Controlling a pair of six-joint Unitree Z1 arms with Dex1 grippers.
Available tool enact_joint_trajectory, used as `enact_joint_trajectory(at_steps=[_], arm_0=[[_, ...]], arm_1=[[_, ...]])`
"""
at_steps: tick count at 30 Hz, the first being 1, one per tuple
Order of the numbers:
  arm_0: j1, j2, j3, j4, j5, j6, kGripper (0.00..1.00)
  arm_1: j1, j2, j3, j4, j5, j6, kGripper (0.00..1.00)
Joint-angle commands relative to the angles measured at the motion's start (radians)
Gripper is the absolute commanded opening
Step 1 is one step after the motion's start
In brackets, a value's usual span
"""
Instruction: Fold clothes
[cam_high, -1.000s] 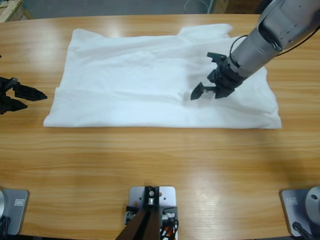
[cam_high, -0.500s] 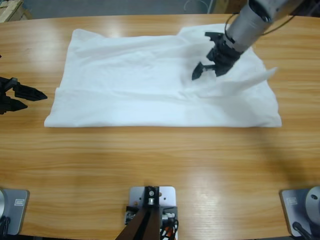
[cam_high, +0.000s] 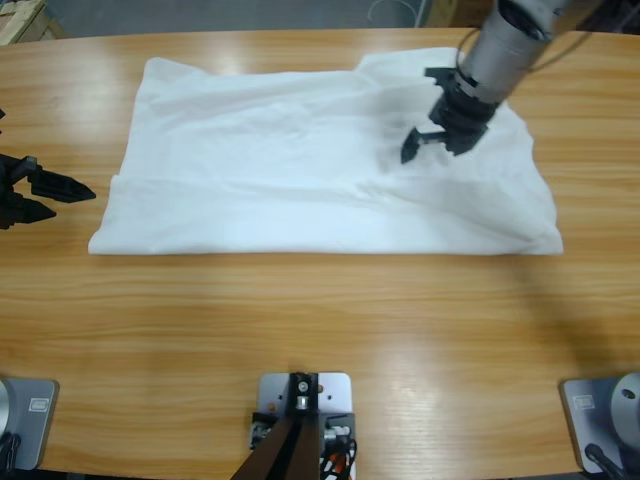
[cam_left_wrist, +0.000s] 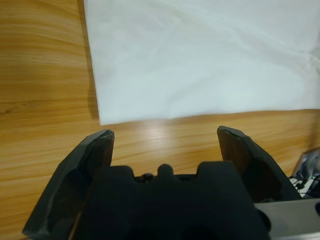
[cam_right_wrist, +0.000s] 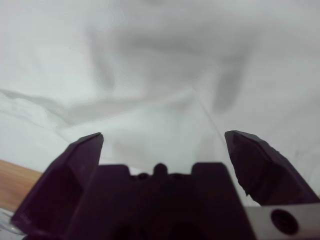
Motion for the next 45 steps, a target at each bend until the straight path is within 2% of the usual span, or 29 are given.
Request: enact_joint_trajectory(at_steps=[1, 3, 7, 29, 31, 33, 35, 36, 37, 45], arm_0=[[-0.008, 0.034, -0.004, 0.002, 0.014, 0.011, 0.806], [-0.008, 0.033, -0.004, 0.002, 0.013, 0.011, 0.807], [-0.008, 0.030, -0.003, 0.002, 0.014, 0.011, 0.805], [-0.008, 0.033, -0.003, 0.002, 0.014, 0.011, 0.805], [-0.008, 0.033, -0.003, 0.002, 0.014, 0.011, 0.804], [-0.008, 0.032, -0.003, 0.002, 0.014, 0.011, 0.804], [-0.008, 0.032, -0.003, 0.002, 0.014, 0.011, 0.804], [-0.008, 0.033, -0.003, 0.002, 0.014, 0.011, 0.803], [-0.008, 0.032, -0.002, 0.002, 0.014, 0.011, 0.803], [-0.008, 0.032, -0.002, 0.002, 0.014, 0.011, 0.804]], arm_1=[[-0.073, -0.111, 0.199, -0.092, -0.017, 0.039, 0.984], [-0.075, -0.105, 0.202, -0.096, -0.013, 0.038, 0.970], [-0.075, -0.072, 0.194, -0.104, 0.008, 0.036, 0.734], [-0.097, 0.012, 0.220, -0.169, 0.063, 0.006, 0.710], [-0.097, 0.012, 0.238, -0.183, 0.068, 0.006, 0.483], [-0.097, 0.010, 0.252, -0.192, 0.073, 0.006, 0.318], [-0.097, 0.008, 0.261, -0.196, 0.075, 0.007, 0.309], [-0.097, 0.007, 0.264, -0.197, 0.075, 0.008, 0.261], [-0.097, 0.007, 0.265, -0.198, 0.075, 0.008, 0.021], [-0.097, -0.019, 0.276, -0.202, 0.072, -0.017, 0.000]])
